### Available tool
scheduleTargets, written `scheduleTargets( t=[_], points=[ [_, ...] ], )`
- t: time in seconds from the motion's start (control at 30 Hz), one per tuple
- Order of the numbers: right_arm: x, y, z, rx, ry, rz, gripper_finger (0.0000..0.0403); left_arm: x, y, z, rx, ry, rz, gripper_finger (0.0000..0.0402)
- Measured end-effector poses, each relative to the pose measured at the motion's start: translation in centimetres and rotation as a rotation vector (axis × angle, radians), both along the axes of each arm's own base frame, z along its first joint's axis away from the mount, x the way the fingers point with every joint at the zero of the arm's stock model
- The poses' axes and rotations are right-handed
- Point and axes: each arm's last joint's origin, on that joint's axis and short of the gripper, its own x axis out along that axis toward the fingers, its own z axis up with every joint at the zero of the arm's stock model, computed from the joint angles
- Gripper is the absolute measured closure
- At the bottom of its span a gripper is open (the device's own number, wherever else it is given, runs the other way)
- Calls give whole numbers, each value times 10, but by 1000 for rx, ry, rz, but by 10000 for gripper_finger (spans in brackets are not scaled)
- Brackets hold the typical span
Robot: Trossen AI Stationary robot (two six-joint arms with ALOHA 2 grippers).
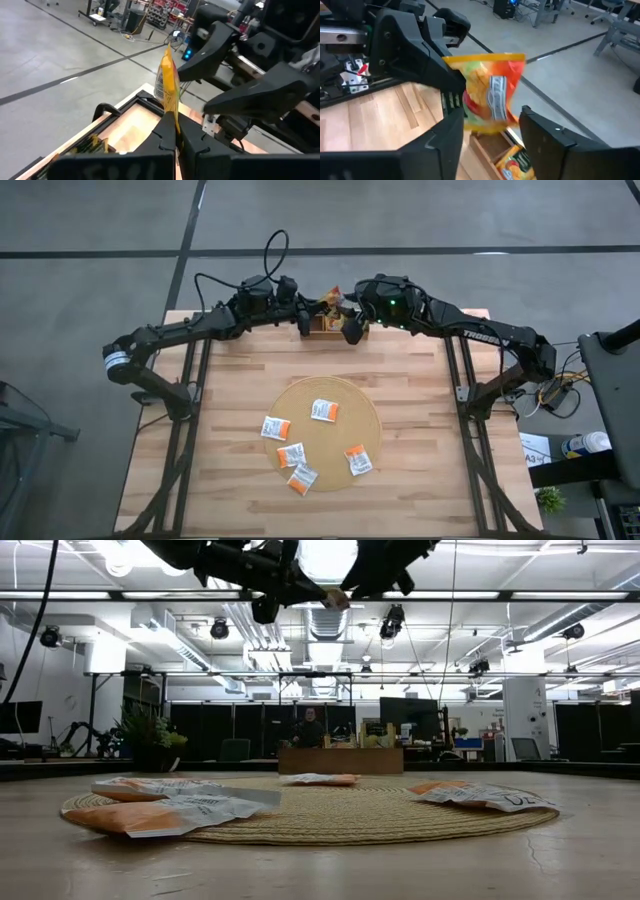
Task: Pick & Place Tea
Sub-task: Put the red tea bag into the middle section of the wooden organizer
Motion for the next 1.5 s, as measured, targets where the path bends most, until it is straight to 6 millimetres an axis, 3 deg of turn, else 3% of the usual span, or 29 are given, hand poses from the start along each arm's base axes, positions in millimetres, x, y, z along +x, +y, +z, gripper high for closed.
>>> scheduleTargets(
  t=[0.27,0.67,1.2,1.5],
  points=[
    [-22,4,16,-46,4,-98,176,0,1,8,19,8,1,401],
    [-41,6,23,-79,57,-152,179,4,13,24,1,175,-18,401],
    [-53,10,23,-28,95,-169,177,55,64,13,-43,538,-200,401],
    [-58,12,18,18,140,-180,177,55,107,0,-92,577,-221,401]
  ],
)
